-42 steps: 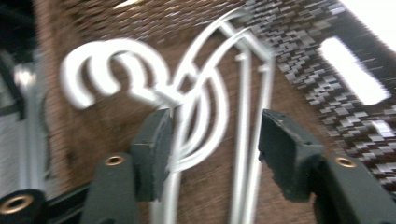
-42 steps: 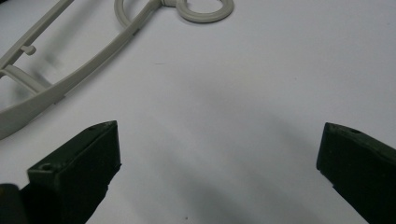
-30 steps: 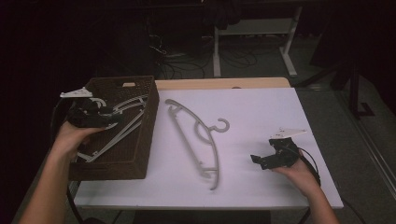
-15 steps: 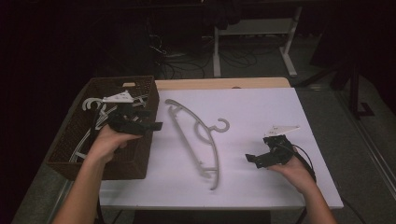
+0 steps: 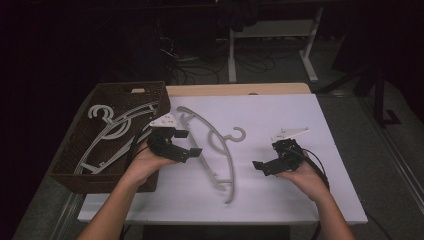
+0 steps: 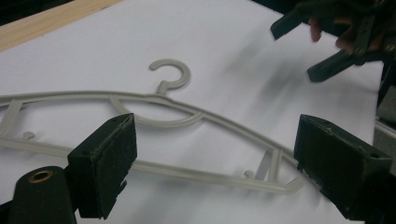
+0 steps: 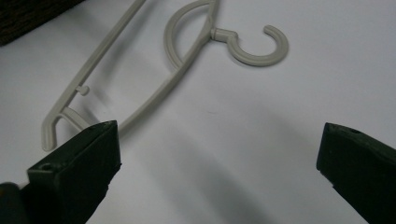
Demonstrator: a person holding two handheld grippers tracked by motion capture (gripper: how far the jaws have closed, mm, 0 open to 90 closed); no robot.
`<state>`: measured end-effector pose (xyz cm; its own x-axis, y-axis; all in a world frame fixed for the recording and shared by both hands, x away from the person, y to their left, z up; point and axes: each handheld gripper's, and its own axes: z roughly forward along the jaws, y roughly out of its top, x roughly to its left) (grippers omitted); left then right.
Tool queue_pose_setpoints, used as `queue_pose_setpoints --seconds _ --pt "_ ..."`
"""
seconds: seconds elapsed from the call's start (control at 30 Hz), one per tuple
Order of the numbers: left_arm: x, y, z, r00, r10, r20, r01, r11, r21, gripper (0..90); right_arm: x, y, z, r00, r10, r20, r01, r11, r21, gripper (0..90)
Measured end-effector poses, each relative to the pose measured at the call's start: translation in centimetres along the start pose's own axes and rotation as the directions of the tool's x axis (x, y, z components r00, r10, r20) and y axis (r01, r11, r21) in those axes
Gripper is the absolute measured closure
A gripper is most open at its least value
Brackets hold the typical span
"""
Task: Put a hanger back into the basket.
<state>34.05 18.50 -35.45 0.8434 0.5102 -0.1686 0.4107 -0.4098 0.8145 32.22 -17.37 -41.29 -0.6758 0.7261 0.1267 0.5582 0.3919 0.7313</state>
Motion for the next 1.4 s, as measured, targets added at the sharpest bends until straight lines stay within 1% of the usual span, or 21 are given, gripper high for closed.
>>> queue_pose_setpoints --seconds 0.03,0.1,0.13,0.2,0.37,0.43,0.53,0.57,0.67,0.73,0.8,0.83,0.87,0.93,1.07,1.13,1.23,1.4 --pt "-0.1 0.0 0.0 1.0000 -0.001 0.007 0.001 1.0000 -0.004 13.8 0.2 0.3 0.2 1.0000 -0.001 -0.001 0.001 1.000 0.007 0.0" --pt "-0.4 -0.1 0.3 0.9999 0.012 -0.003 -0.012 0.9999 0.005 13.8 0.5 0.7 0.6 1.0000 -0.002 -0.005 0.002 1.000 0.011 1.3" --pt "-0.5 -0.2 0.4 0.9999 0.010 0.002 -0.010 0.9999 0.005 13.8 0.6 0.9 0.8 0.9999 0.004 -0.009 -0.004 1.000 0.014 1.4" --pt "-0.7 -0.3 0.6 0.9998 0.021 0.000 -0.021 0.9998 0.005 13.8 1.1 1.5 1.3 0.9999 0.005 -0.015 -0.005 1.000 0.019 1.8" --pt "-0.6 -0.4 0.5 0.9996 0.023 0.014 -0.023 0.9997 -0.003 13.8 2.1 2.9 2.6 0.9991 -0.001 -0.043 0.003 0.999 0.032 6.8" --pt "-0.6 -0.5 0.6 0.9996 0.024 0.017 -0.024 0.9997 -0.002 13.8 2.6 3.4 3.2 0.9986 -0.007 -0.053 0.009 0.999 0.039 10.6" --pt "-0.7 -0.5 0.7 0.9992 0.034 0.020 -0.034 0.9994 0.005 13.8 3.2 4.0 4.3 0.9979 -0.010 -0.064 0.014 0.998 0.063 14.8" --pt "-0.7 -0.5 0.7 0.9992 0.035 0.020 -0.036 0.9994 0.006 13.8 3.4 4.2 4.6 0.9978 -0.011 -0.065 0.015 0.997 0.074 17.0" --pt "-0.8 -0.5 0.7 0.9991 0.037 0.022 -0.037 0.9993 0.005 13.8 4.2 4.2 5.6 0.9971 -0.016 -0.075 0.023 0.995 0.099 27.5" --pt "-0.7 -0.5 0.6 0.9991 0.034 0.026 -0.035 0.9994 0.003 13.8 4.6 4.1 6.2 0.9953 -0.018 -0.096 0.029 0.992 0.119 36.7" --pt "-0.7 -0.5 0.6 0.9991 0.033 0.028 -0.033 0.9995 0.003 13.8 5.1 4.0 6.8 0.9942 -0.026 -0.104 0.041 0.989 0.142 46.2" --pt "-0.6 -0.5 0.7 0.9990 0.032 0.030 -0.033 0.9995 0.005 13.8 5.3 3.9 7.0 0.9936 -0.029 -0.109 0.046 0.987 0.153 52.7" --pt "-0.6 -0.5 0.7 0.9990 0.032 0.031 -0.033 0.9995 0.005 13.8 5.6 3.8 7.1 0.9938 -0.025 -0.108 0.043 0.985 0.167 59.0" --pt "-0.7 -0.5 0.7 0.9990 0.034 0.029 -0.034 0.9994 0.006 13.8 6.0 3.6 7.4 0.9932 -0.038 -0.110 0.058 0.981 0.185 69.7" --pt "-0.7 -0.5 0.7 0.9990 0.036 0.027 -0.036 0.9993 0.008 13.8 6.5 3.2 7.7 0.9932 -0.041 -0.109 0.064 0.973 0.220 85.6" --pt "-0.7 -0.5 0.7 0.9989 0.038 0.027 -0.038 0.9992 0.009 13.8 6.7 3.1 7.8 0.9933 -0.045 -0.106 0.069 0.971 0.227 89.0" --pt "-0.7 -0.5 0.7 0.9988 0.039 0.028 -0.039 0.9992 0.010 13.8 7.0 3.1 8.2 0.9940 -0.048 -0.098 0.071 0.966 0.247 89.3" --pt "-0.7 -0.5 0.7 0.9987 0.043 0.029 -0.043 0.9990 0.013 13.8 7.4 2.9 9.0 0.9947 -0.051 -0.090 0.075 0.955 0.286 89.4"
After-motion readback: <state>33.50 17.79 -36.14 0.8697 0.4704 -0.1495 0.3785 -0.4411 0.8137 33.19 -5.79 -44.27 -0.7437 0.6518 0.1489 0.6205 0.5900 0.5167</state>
